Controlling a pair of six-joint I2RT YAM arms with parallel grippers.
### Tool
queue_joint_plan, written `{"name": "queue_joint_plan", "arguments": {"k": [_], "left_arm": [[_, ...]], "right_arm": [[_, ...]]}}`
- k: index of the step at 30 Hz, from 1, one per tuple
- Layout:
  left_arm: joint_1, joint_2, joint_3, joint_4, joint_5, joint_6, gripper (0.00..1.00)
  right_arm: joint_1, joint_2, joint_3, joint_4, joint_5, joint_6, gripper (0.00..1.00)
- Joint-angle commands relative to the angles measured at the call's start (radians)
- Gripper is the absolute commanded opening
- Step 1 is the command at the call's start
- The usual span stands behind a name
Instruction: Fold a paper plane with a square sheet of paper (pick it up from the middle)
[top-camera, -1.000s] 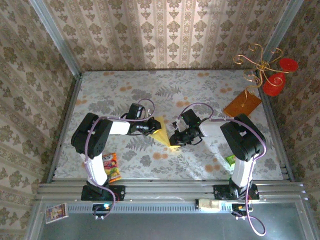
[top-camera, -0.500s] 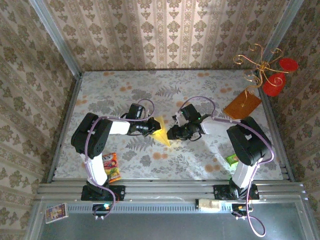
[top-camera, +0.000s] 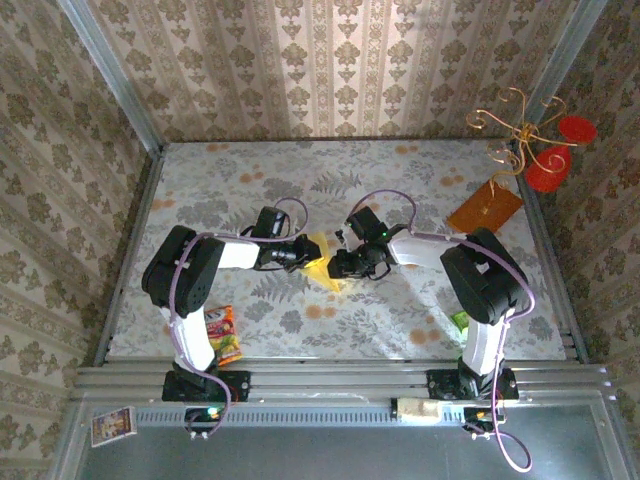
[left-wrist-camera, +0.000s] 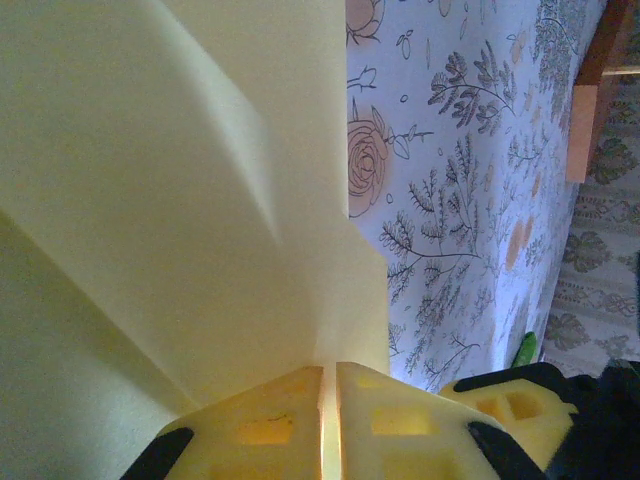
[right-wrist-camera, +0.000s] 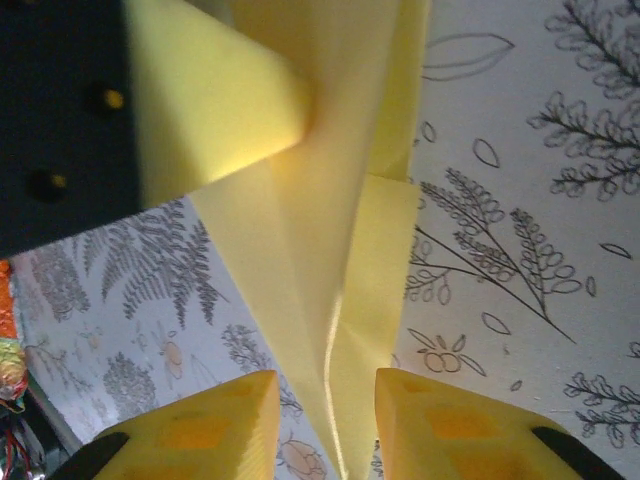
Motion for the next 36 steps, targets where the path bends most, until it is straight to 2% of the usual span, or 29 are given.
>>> {"name": "queue_joint_plan", "arguments": {"k": [1, 14, 36], "left_arm": [[0.005, 0.016, 0.024, -0.004, 0.007, 0.021, 0.12], [0.004, 0.028, 0.028, -0.004, 0.009, 0.019, 0.12], [0.004, 0.044, 0.056, -0.093, -0.005, 0.045, 0.13]], "right_arm": [[0.006, 0.024, 0.005, -0.033, 0.016, 0.007, 0.29], [0.006, 0.067, -0.006, -0.033, 0.022, 0.012, 0.2], [0.011, 0.074, -0.015, -0.045, 0.021, 0.006, 0.18]]}}
